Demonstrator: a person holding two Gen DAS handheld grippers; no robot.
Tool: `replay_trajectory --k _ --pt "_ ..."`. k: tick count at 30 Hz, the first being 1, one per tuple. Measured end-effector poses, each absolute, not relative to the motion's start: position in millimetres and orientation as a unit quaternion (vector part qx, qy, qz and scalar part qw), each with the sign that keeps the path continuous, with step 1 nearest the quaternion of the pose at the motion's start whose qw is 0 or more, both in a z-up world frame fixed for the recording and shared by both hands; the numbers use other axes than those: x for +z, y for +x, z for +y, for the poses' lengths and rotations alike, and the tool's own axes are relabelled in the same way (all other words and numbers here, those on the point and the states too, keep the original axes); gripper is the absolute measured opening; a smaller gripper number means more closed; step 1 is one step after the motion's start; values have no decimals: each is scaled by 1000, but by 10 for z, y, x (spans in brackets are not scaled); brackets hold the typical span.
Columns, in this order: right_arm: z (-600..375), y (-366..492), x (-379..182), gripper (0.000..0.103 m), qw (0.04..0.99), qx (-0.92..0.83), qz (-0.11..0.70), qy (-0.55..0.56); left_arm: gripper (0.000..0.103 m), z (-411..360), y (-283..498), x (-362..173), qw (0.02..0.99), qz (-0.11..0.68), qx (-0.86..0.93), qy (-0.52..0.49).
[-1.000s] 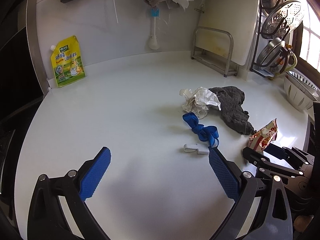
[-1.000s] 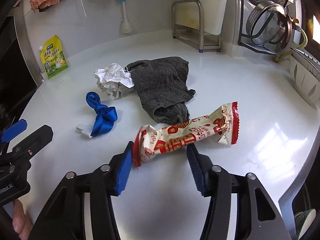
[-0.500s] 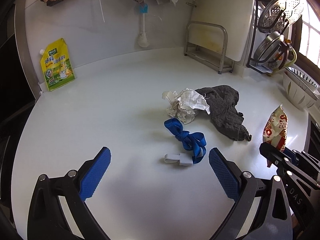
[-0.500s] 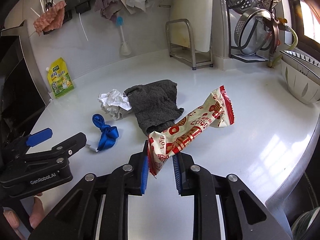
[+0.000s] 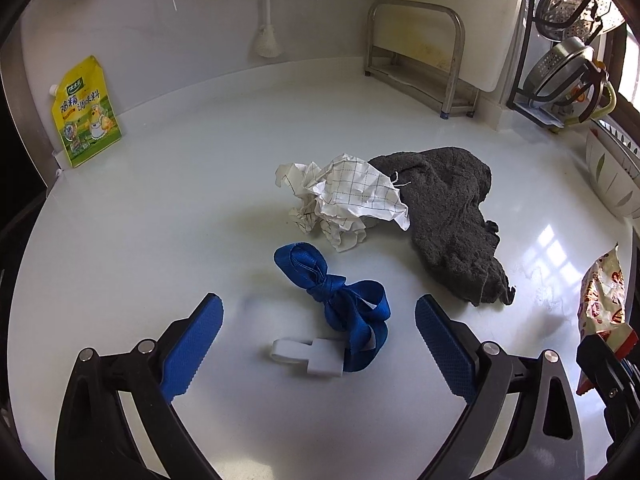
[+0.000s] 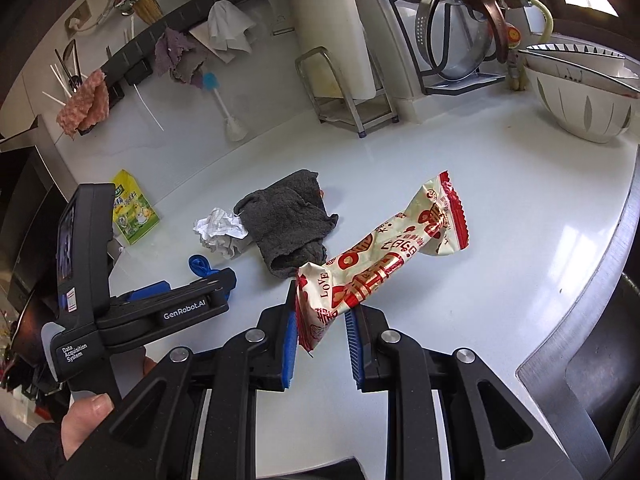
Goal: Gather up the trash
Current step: 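Grasp the snack wrapper with the right tool while the left tool grasps the blue strap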
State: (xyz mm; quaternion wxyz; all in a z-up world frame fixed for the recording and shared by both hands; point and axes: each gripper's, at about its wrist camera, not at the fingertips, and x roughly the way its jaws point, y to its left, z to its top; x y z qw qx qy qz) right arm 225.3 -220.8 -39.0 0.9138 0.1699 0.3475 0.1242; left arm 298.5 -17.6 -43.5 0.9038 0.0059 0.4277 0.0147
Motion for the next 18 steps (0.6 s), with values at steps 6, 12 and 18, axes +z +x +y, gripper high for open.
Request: replay_trajectory --k 6,12,18 --pt "-2239 2246 -405 21 910 130 349 181 62 -216 3045 -505 893 449 3 9" --pt "-2245 2250 -410 21 910 131 350 180 16 -244 2992 -488 897 442 -23 4" --pt "-2199 2201 -396 21 914 137 343 166 12 -204 2731 -405 908 416 -45 6"
